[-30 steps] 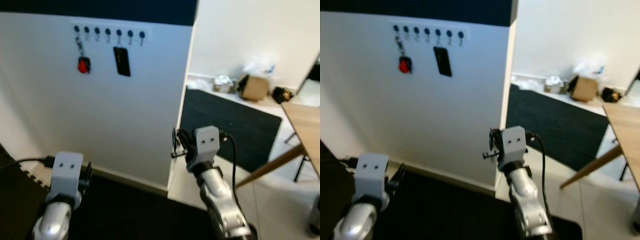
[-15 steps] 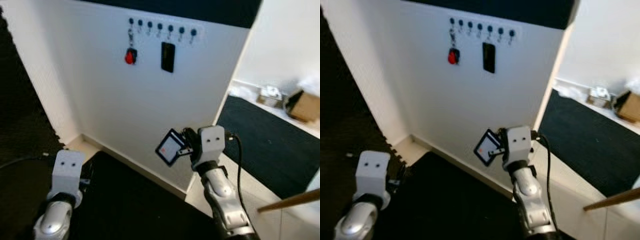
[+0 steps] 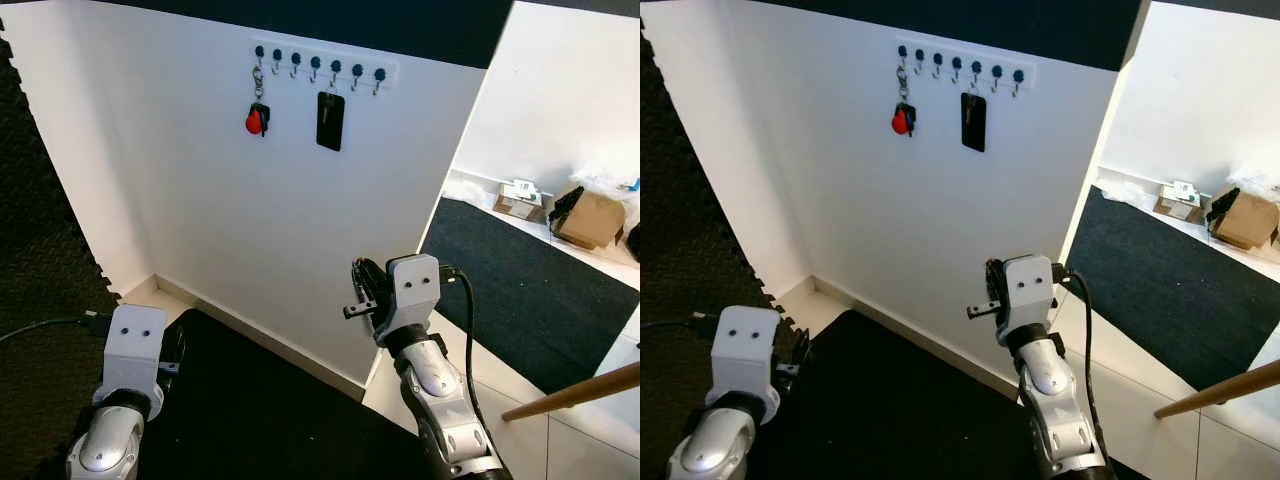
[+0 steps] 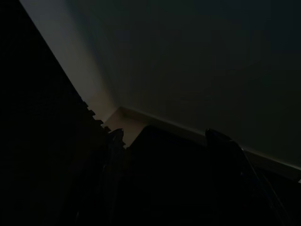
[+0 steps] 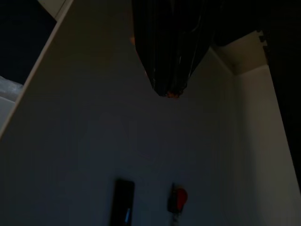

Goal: Hang keys on a hook

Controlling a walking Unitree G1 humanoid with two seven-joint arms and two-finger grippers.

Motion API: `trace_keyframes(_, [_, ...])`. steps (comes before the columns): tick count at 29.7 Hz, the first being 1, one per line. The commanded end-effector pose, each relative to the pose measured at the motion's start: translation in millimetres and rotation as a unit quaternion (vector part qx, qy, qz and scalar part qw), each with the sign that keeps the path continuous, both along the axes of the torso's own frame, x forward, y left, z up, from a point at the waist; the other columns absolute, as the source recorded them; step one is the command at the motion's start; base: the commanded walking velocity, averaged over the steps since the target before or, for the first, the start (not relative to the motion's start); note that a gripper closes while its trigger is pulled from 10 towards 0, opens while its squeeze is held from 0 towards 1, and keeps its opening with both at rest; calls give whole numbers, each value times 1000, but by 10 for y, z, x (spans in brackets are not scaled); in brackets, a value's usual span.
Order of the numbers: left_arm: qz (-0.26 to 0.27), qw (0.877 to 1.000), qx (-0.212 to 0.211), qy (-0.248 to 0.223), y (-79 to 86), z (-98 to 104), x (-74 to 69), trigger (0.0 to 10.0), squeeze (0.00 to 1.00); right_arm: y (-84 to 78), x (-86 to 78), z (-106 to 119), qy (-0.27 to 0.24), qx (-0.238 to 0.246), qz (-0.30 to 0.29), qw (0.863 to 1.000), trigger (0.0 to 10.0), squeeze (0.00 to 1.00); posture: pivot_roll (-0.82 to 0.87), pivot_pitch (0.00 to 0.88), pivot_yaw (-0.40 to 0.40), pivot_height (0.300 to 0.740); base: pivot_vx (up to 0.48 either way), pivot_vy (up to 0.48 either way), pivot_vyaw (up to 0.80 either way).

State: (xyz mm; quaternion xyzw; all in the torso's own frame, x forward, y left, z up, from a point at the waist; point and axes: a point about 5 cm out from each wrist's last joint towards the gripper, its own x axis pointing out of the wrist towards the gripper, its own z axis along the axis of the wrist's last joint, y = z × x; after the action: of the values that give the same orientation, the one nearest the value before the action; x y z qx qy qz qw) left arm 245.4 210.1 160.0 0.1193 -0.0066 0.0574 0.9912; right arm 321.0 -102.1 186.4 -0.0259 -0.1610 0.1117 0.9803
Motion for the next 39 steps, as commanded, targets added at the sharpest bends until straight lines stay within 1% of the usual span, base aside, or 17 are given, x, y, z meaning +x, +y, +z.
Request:
trace_keyframes(1, [3,1000,-6,13,-7,-58,-9,10000,0,-24,-2,-14,3,4,-3,1000,10000,0,158,135,-52,740,0,0,0])
trace_keyframes(4, [3,1000,-8,14,-5,-55,-7,10000,0,-23,-2,-12,4,4,-3,1000,10000,0,159,138,-50,740,0,215,0])
trace_keyframes(10, [3,1000,-7,14,-4,-53,-3,10000,0,-22,-1,-13,4,5,-3,1000,10000,0,159,139,-49,740,0,480,0])
trace_keyframes(19, [1,1000,-4,13,-4,-52,4,10000,0,-25,-6,-19,4,6,-5,1000,10000,0,158,139,-45,740,0,339,0])
trace_keyframes(39, [-3,1000,5,8,-12,-25,6,10000,0,-16,-2,-16,4,8,-6,1000,10000,0,160,139,-44,740,0,0,0])
